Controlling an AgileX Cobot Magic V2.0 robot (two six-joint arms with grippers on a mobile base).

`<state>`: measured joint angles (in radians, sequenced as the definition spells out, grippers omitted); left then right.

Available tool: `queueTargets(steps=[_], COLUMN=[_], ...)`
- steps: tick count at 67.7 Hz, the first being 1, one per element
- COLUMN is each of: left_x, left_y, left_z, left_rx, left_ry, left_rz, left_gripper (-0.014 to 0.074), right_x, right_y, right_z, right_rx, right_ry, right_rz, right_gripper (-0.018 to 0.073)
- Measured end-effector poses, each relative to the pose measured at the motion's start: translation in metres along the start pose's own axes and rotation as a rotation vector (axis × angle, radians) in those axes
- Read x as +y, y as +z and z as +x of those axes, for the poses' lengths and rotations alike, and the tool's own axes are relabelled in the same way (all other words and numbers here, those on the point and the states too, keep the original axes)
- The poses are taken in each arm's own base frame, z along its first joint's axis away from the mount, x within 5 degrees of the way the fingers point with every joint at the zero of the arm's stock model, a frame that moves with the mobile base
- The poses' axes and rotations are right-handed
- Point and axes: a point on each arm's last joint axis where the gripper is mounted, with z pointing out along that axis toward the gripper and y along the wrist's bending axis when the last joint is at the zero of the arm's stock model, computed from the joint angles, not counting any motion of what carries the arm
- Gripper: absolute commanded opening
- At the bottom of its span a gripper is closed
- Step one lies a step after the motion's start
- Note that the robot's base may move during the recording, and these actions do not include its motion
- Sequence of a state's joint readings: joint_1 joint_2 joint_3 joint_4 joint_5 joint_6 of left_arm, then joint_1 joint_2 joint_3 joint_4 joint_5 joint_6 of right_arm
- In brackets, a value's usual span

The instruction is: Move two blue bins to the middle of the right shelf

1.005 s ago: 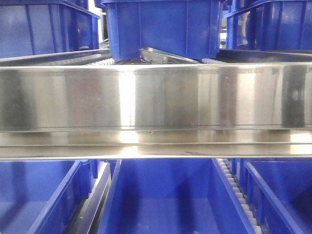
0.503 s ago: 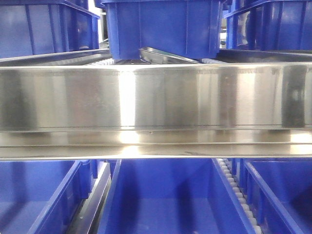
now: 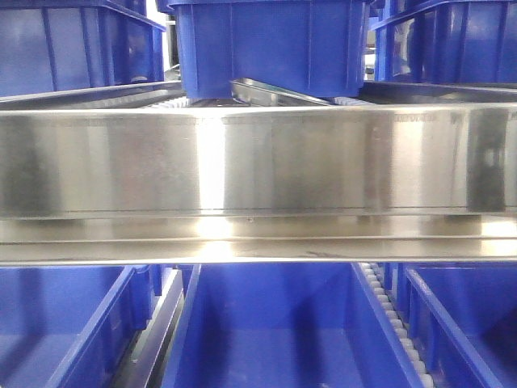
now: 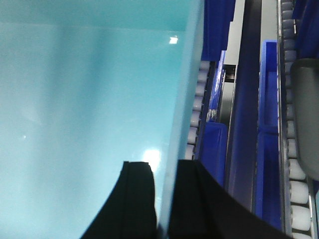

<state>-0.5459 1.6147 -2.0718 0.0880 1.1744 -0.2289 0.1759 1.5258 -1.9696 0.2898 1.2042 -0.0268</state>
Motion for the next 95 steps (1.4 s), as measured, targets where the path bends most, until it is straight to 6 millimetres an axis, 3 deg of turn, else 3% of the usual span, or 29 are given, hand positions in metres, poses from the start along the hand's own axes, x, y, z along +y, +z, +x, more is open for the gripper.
queueTargets(steps=[52,95], left_x=[-0.001,-0.001], left_y=[-0.003,-0.004], left_z=[-0.021,-0.025], left_rx=[-0.235,-0.274], left_ry=[0.027,0.036], left_rz=[0.029,0.028], left_gripper=[-0.0111,-0.0111], right_x=[0.000,0.000], right_y=[0.000,0.000], right_z=[-0.002,-0.002], right_rx=[-0.025,-0.025], right_ry=[0.007,0.010], right_rz=[0.003,-0.004], right_gripper=[-0.0153,-0.0153])
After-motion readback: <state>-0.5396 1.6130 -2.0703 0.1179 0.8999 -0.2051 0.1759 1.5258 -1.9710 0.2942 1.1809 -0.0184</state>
